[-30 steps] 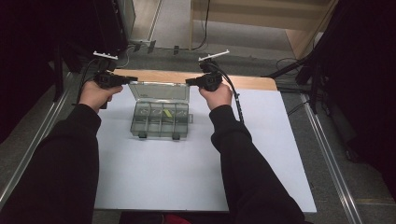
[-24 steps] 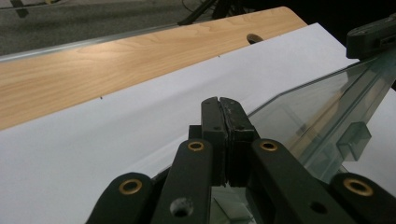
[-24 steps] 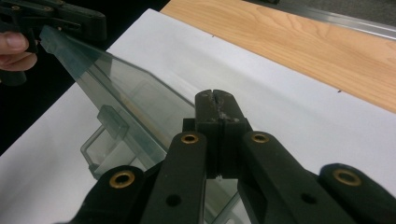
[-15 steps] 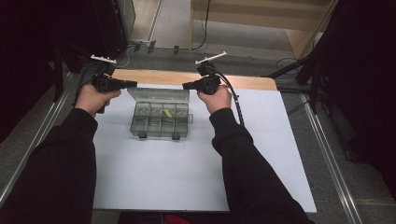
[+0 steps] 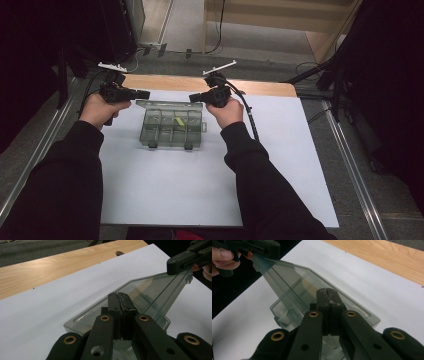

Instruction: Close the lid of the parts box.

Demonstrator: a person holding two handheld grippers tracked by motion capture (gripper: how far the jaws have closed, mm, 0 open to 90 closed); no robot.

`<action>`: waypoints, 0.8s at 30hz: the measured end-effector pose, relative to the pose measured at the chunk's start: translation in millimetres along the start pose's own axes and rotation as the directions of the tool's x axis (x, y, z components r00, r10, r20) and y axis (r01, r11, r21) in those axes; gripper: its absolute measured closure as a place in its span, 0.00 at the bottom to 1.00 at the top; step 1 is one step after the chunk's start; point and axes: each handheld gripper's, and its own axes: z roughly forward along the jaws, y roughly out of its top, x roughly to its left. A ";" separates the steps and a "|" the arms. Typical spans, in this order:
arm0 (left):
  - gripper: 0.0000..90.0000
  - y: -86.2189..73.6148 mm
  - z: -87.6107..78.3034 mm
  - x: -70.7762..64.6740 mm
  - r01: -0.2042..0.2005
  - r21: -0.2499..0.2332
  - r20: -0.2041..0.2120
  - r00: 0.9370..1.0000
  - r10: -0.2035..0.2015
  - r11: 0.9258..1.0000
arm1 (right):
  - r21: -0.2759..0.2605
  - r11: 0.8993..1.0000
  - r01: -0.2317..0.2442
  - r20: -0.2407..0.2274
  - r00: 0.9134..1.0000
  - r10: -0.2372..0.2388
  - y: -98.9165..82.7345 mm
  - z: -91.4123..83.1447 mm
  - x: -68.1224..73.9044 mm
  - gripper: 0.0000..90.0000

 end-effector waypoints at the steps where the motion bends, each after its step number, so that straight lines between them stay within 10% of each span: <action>1: 0.99 -0.5 0.3 -1.5 -0.007 -0.001 0.001 1.000 0.007 1.000 | -0.001 1.000 0.007 -0.003 1.000 -0.007 -0.5 0.3 0.9 1.00; 24: 0.99 -24.0 5.8 -25.4 -0.052 -0.017 0.037 0.998 0.053 0.998 | 0.022 0.999 0.041 -0.035 0.999 -0.040 -23.6 6.6 17.2 1.00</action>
